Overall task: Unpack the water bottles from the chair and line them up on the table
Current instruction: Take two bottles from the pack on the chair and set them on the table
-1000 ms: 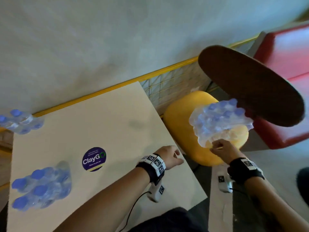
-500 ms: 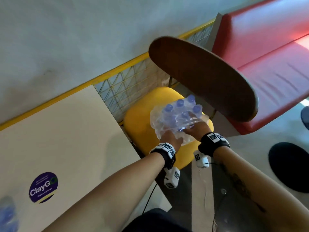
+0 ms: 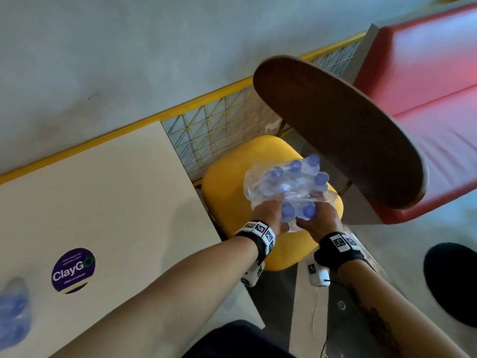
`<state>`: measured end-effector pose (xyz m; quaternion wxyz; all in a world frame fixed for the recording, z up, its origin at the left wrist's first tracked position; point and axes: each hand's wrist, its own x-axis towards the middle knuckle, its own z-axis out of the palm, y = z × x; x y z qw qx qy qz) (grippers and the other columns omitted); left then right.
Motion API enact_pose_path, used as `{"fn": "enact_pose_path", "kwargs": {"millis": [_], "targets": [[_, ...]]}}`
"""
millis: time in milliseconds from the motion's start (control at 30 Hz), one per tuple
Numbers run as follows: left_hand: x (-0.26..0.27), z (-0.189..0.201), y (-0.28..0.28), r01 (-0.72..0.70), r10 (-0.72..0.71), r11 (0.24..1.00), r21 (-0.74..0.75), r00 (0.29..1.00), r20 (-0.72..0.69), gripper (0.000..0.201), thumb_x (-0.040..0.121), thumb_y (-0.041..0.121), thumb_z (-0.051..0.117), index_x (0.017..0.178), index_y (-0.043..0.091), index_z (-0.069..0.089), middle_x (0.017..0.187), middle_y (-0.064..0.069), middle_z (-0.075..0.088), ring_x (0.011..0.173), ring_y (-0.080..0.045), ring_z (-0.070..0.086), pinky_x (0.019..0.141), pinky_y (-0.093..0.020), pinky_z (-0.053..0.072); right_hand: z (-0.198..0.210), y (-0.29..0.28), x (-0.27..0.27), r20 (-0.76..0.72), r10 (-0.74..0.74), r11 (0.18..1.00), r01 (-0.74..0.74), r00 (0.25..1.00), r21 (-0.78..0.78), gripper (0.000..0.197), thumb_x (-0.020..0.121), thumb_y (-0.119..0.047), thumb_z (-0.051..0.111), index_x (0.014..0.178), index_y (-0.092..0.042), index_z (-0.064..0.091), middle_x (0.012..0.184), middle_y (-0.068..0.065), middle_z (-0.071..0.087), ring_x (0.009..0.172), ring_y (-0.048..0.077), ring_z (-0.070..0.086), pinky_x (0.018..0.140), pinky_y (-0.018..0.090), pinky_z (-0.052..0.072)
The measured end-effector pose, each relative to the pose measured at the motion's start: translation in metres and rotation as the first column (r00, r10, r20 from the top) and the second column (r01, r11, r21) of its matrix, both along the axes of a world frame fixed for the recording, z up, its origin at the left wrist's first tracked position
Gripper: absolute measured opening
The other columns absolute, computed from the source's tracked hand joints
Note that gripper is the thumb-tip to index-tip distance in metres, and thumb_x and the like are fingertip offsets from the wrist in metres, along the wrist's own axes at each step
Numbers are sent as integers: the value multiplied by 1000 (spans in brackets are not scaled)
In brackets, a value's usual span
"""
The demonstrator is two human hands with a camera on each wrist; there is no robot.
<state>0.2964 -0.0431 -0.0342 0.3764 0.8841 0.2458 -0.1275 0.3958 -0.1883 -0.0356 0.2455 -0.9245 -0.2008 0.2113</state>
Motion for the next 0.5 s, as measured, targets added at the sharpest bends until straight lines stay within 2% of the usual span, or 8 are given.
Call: {"fn": "enact_pose_path", "kwargs": {"millis": [100,167,200,267,300,367,433,500], "targets": [[-29,11,5,25,-14,992,-125,996,87,64,64,35,92,120,26,63,112,1,72,99,-22,70,88,-40,60,11,-9,-13,87,-18,998,13,996,58,53,64,-34,83,111,-32,57,91,-13,60,79,18,61,67,26,46],[-57,14,10,-9,36,983,-181,989,143,58,61,41,92,110,28,64,100,7,72,88,-16,68,80,-35,60,18,-15,-24,148,27,989,-48,989,141,51,62,-27,88,105,-29,61,93,-13,60,79,16,60,64,13,45],[-73,18,13,-32,64,980,-197,985,158,54,61,44,91,105,29,63,95,9,71,85,-14,68,77,-33,59,20,-18,-31,173,53,983,-82,983,167,52,60,-22,89,105,-26,63,93,-12,60,81,17,61,65,15,48],[-108,25,27,-103,139,976,-193,973,183,44,63,50,87,93,33,61,82,11,69,75,-11,66,69,-30,58,22,-22,-47,201,94,972,-134,975,192,57,56,-15,90,107,-21,65,96,-8,63,88,20,63,71,35,56],[-128,29,36,-148,184,972,-181,962,200,40,63,51,85,89,34,60,78,12,66,72,-9,64,68,-28,56,23,-23,-58,206,110,967,-152,972,203,60,55,-16,92,109,-20,66,98,-5,65,89,20,63,72,40,56],[-171,37,61,-239,268,960,-144,932,243,44,60,53,82,94,33,65,86,14,65,78,-7,63,73,-25,55,24,-22,-80,207,145,957,-190,967,218,61,56,-21,93,110,-24,66,102,-5,67,88,17,64,72,40,56],[-217,45,86,-333,348,937,-102,902,255,59,56,56,78,107,30,67,100,12,66,90,-11,64,83,-27,56,29,-12,-109,184,212,943,-250,960,219,60,58,-28,93,111,-29,65,103,-8,66,88,14,64,71,38,56],[-265,56,114,-429,427,902,-38,878,215,61,53,59,75,107,31,66,100,13,68,92,-12,66,84,-29,55,31,6,-142,171,302,912,-336,938,233,59,57,-27,94,108,-27,65,99,-7,66,86,16,64,69,36,55]]}}
